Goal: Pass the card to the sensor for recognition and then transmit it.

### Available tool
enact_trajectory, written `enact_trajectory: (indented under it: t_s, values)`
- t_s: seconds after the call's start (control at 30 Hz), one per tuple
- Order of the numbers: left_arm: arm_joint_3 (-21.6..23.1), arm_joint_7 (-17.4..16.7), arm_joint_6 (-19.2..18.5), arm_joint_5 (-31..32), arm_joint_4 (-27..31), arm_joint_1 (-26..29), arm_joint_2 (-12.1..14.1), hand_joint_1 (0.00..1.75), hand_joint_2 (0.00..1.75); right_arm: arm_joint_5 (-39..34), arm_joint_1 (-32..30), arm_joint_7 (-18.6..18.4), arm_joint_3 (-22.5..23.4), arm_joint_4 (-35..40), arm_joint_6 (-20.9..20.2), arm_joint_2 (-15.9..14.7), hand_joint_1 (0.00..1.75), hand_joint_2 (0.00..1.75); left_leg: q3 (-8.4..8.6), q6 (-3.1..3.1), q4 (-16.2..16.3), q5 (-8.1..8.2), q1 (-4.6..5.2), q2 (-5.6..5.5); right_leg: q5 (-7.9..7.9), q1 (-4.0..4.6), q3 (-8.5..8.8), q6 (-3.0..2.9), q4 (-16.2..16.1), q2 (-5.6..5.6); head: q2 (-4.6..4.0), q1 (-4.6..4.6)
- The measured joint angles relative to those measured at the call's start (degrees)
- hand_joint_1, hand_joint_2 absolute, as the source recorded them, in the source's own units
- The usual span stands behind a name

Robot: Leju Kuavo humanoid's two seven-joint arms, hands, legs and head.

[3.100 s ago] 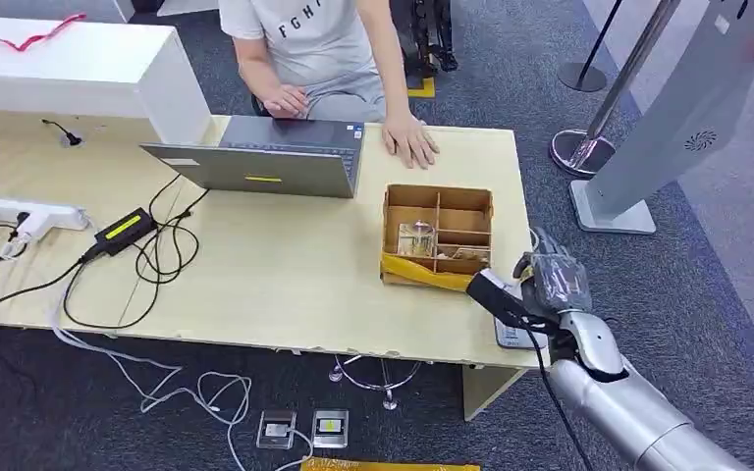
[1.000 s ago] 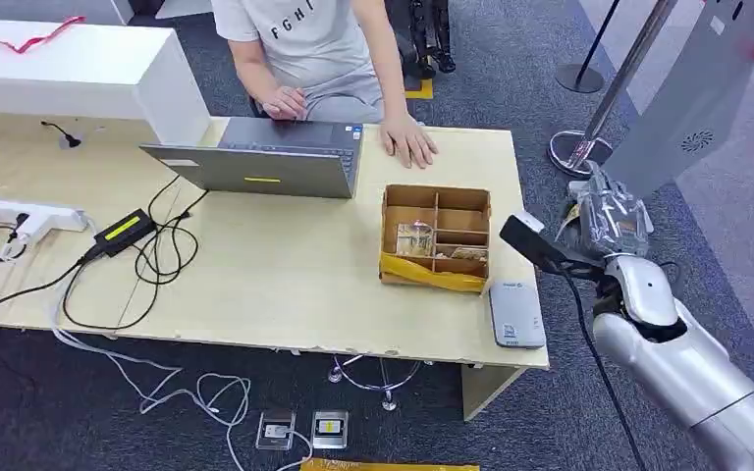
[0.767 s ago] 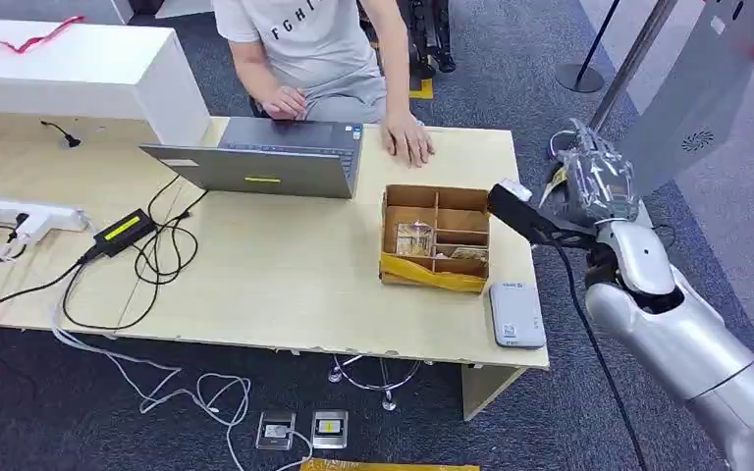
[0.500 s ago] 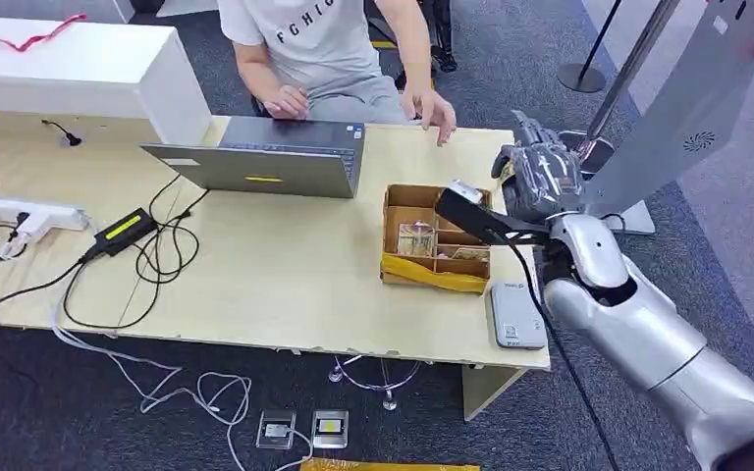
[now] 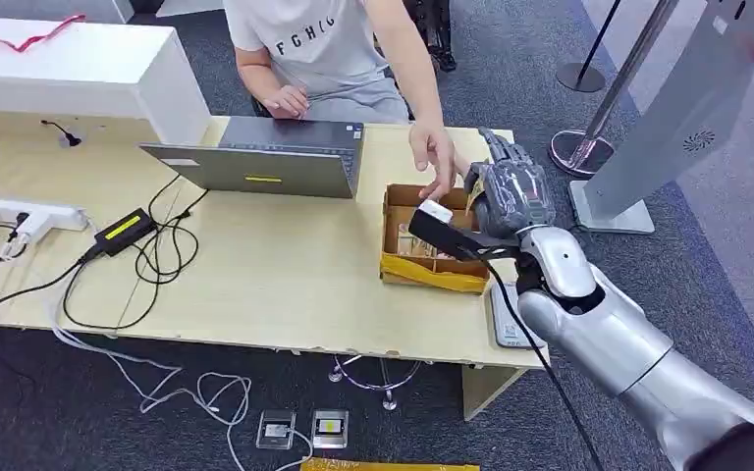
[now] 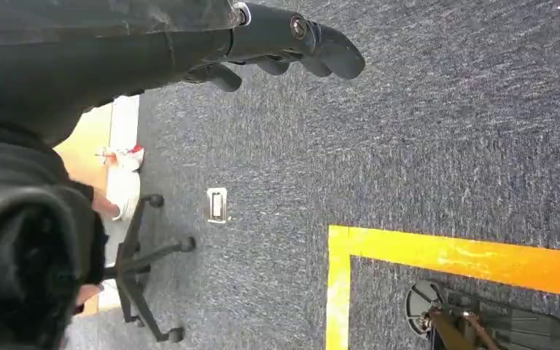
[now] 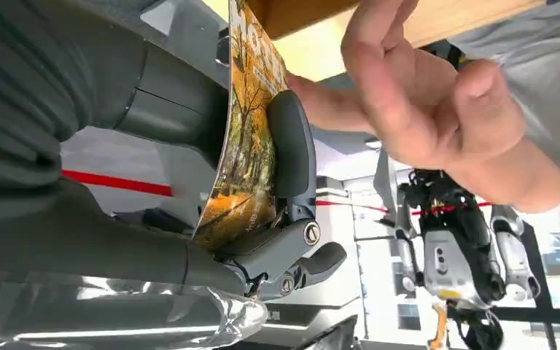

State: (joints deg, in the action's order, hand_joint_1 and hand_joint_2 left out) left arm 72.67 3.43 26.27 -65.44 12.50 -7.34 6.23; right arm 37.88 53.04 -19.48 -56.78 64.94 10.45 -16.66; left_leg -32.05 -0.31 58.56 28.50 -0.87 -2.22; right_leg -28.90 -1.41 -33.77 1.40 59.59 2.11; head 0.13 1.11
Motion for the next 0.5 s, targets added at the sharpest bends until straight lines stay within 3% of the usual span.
enact_trajectory:
  t_s: [0.23, 0.27, 0.33, 0.37, 0.5]
  values:
    - [0.0, -0.8, 0.0, 0.0, 0.0, 0.0, 0.0, 0.0, 0.0, 0.5, -0.6, -0.3, 0.0, -0.1, -0.2, 0.0, 1.69, 1.75, 0.0, 0.0, 0.0, 0.0, 0.0, -0.01, 0.0, 0.0, -0.01, 0.0, 0.0, -0.01, -0.02, 0.0]
    - [0.0, -0.8, 0.0, 0.0, 0.0, 0.0, 0.0, 0.0, 0.0, 0.5, -0.7, -0.5, 0.0, -0.1, -0.2, 0.0, 0.49, 1.75, 0.0, 0.0, 0.0, 0.0, 0.0, -0.01, 0.0, 0.0, -0.01, 0.0, 0.0, -0.01, -0.02, 0.0]
    - [0.0, -0.8, 0.0, 0.2, 0.0, 0.0, 0.0, 0.0, 0.0, 0.6, -0.8, -0.8, 0.0, -0.1, -0.2, 0.0, 0.1, 1.75, 0.0, 0.0, 0.0, 0.0, 0.0, 0.0, 0.0, 0.0, -0.01, 0.0, 0.0, 0.0, 0.0, 0.0]
    - [0.0, -0.8, 0.0, 0.2, 0.0, 0.0, 0.0, 0.0, 0.0, 0.6, -0.9, -1.0, 0.0, -0.1, -0.1, 0.0, 0.0, 1.75, 0.01, 0.0, 0.0, 0.0, 0.0, 0.0, 0.0, 0.0, -0.01, 0.0, 0.0, 0.0, -0.02, 0.0]
    - [0.1, -0.3, 0.0, 0.6, 0.0, 0.0, 0.0, 0.0, 0.0, 1.5, -1.5, -2.1, 0.1, 0.0, 0.3, -0.1, 0.0, 1.75, 0.01, 0.0, 0.0, 0.0, 0.0, 0.01, 0.0, 0.0, -0.02, 0.0, 0.0, 0.01, -0.02, 0.0]
